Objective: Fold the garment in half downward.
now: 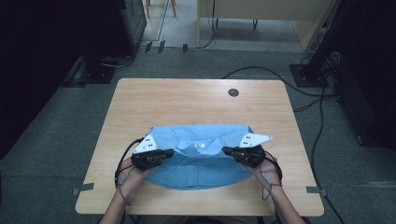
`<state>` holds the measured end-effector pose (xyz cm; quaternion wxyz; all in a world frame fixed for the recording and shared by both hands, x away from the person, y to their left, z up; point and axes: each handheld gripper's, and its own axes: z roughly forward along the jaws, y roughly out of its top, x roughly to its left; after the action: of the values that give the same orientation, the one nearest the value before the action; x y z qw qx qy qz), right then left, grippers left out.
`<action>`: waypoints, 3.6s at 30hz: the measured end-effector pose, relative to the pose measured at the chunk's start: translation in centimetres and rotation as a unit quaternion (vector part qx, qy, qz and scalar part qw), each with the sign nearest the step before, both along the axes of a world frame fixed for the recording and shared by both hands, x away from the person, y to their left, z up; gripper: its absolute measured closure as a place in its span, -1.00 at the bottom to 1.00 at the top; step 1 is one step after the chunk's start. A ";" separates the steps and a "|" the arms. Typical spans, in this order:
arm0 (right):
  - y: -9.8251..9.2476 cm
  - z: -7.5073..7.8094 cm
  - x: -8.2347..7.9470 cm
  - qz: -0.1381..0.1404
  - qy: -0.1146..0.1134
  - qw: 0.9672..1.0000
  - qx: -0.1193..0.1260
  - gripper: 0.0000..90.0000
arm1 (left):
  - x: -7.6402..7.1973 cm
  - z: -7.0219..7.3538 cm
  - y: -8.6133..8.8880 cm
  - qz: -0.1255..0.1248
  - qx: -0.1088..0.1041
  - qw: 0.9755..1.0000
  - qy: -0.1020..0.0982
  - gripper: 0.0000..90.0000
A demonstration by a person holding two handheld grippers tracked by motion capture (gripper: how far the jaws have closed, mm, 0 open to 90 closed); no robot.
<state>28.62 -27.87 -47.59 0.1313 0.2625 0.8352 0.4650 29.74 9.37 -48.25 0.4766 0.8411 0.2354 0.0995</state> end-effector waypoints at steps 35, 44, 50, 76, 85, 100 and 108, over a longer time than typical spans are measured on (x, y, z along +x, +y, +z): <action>-1.0 -0.8 -0.4 0.056 0.059 0.997 0.012 0.98 | -2.0 -1.0 0.0 -0.036 0.017 0.999 0.037 0.94; -0.4 -1.7 -0.3 0.058 0.072 0.996 -0.012 0.98 | -1.6 -1.9 0.2 -0.028 0.035 0.997 0.055 0.94; -0.4 -2.4 0.0 0.060 0.087 0.994 -0.015 0.97 | -1.3 -2.4 0.3 -0.028 0.040 0.996 0.069 0.94; -0.3 -3.3 0.4 0.069 0.099 0.993 -0.010 0.75 | -0.6 -3.1 0.8 -0.014 0.031 0.994 0.100 0.64; -0.7 -3.1 0.6 0.069 0.106 0.992 0.011 0.58 | -0.3 -3.0 1.4 0.001 0.018 0.996 0.093 0.37; -2.5 -3.3 1.7 0.017 0.115 0.992 0.044 0.35 | 0.1 -2.3 2.0 0.028 -0.005 0.997 0.066 -0.31; -2.4 -3.4 1.9 -0.018 0.094 0.995 0.022 0.22 | 0.1 -2.2 2.4 0.060 0.025 0.997 0.044 -0.33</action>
<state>30.48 -30.27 -51.00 0.0551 0.3228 0.8286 0.4542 29.89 11.74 -50.47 0.4380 0.8407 0.3036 0.0961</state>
